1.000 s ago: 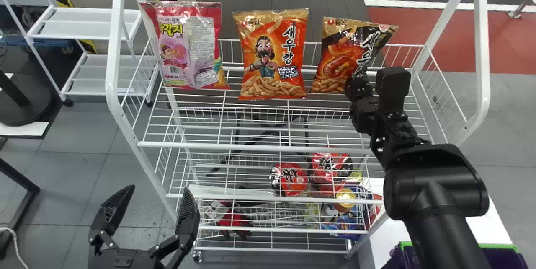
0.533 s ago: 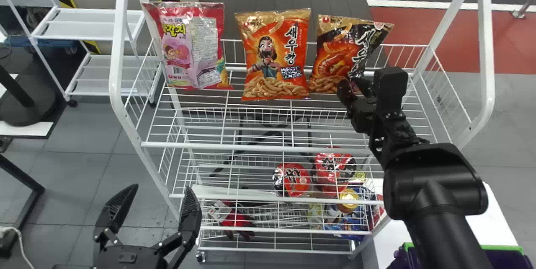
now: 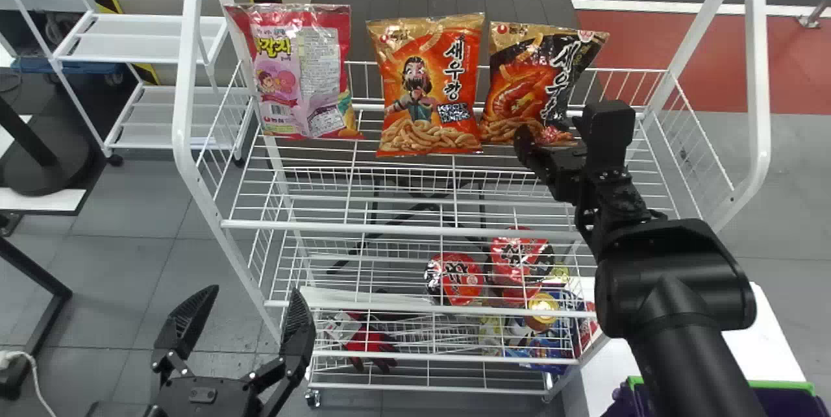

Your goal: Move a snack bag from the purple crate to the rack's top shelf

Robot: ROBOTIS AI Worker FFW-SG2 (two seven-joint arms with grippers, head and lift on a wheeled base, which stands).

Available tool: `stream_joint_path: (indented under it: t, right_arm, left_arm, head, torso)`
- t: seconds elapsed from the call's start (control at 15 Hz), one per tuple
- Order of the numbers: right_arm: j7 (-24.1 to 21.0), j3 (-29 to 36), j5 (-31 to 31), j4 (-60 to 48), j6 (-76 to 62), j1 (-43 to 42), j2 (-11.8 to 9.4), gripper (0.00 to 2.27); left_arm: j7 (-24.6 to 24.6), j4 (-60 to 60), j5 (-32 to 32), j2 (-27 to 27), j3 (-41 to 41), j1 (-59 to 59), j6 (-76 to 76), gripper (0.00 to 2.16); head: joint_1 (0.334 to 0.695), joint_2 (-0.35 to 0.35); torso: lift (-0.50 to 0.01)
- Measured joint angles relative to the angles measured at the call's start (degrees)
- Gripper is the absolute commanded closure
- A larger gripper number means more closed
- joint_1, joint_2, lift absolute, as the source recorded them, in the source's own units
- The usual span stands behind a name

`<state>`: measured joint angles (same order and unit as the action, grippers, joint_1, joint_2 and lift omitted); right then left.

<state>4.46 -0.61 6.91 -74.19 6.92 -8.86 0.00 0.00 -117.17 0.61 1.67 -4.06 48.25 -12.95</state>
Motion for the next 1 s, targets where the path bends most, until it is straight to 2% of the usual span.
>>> stream_joint_path:
  t: [0.53,0.87,1.0]
  right_arm:
    - [0.0,1.4,-0.1,-6.0,-0.6,3.9,0.0,0.18]
    - [2.3,1.3,-0.7,-17.8,4.3,10.3,0.0,0.18]
    - [5.1,1.6,-1.0,-25.8,7.6,14.9,0.0,0.18]
  left_arm:
    - [0.1,-0.3,0.2,-0.1,-0.1,-0.2,0.5,0.14]
    - [-0.1,-1.3,0.4,0.0,0.0,0.3,0.8,0.14]
    - [-0.1,-2.0,0.3,0.0,0.1,0.5,1.0,0.14]
  head:
    - [0.695,-0.037]
    - [0.695,-0.03]
    - [0.695,-0.023]
  torso:
    - [0.0]
    - [0.0]
    - [0.0]
